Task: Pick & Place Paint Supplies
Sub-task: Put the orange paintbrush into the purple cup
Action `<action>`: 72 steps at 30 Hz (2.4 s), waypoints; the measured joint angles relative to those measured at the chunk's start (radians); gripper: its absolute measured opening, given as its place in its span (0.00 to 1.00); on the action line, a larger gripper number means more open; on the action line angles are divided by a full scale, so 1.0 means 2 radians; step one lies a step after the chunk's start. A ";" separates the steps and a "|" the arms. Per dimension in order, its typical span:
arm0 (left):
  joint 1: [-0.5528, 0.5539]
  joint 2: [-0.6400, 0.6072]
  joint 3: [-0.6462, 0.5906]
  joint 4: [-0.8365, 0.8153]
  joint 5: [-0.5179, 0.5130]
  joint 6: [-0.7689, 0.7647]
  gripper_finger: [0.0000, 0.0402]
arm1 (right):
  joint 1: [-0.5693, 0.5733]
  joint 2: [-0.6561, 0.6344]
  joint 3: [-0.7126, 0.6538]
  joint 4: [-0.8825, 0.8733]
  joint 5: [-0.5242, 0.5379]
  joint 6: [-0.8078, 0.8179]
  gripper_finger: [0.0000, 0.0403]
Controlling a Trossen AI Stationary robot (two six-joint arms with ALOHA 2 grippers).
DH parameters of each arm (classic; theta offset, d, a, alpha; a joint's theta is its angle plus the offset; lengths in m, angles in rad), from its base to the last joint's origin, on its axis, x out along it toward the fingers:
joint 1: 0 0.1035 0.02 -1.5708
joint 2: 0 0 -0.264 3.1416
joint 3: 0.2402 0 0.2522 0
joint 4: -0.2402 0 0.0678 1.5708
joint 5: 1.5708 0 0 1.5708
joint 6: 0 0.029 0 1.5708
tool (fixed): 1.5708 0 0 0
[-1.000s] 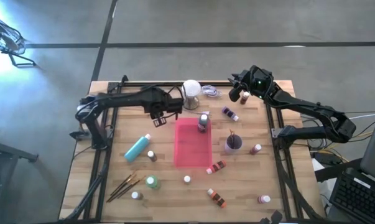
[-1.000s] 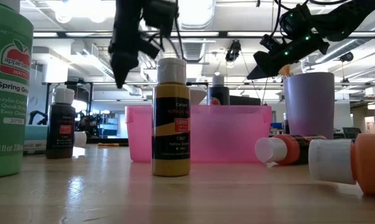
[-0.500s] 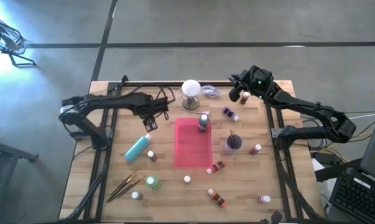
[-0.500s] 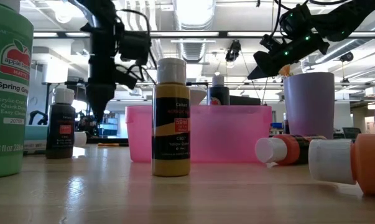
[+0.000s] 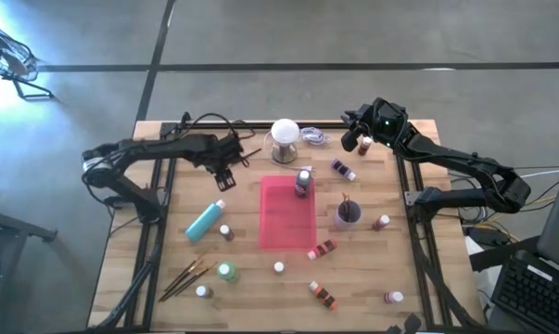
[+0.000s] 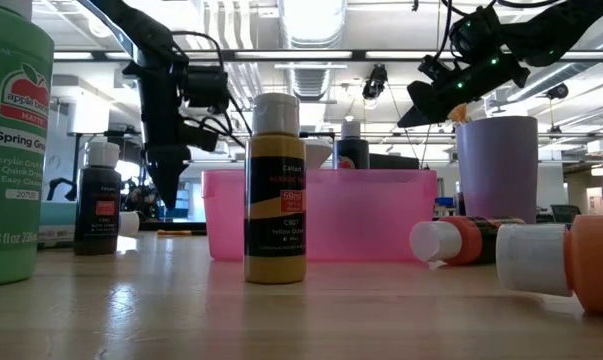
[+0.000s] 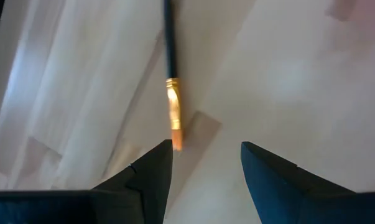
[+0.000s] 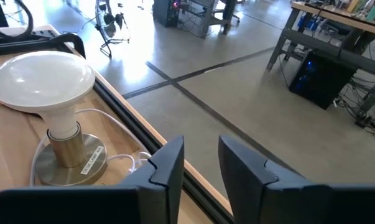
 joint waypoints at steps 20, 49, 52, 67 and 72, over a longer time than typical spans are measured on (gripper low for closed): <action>0.039 0.000 -0.047 0.062 0.007 0.016 0.49 | 0.000 0.000 0.000 0.001 0.000 -0.002 0.35; 0.058 0.052 -0.058 0.105 0.000 0.036 0.45 | 0.001 0.000 0.000 0.001 0.001 -0.004 0.14; 0.058 0.052 -0.058 0.106 0.000 0.039 0.39 | 0.000 0.000 0.000 0.001 0.001 -0.004 0.12; 0.059 0.053 -0.059 0.101 -0.016 0.043 0.02 | 0.000 0.000 0.000 0.001 0.000 -0.004 0.17; 0.060 0.043 -0.060 0.085 -0.018 0.043 0.01 | 0.000 0.000 0.000 0.001 0.001 -0.004 0.21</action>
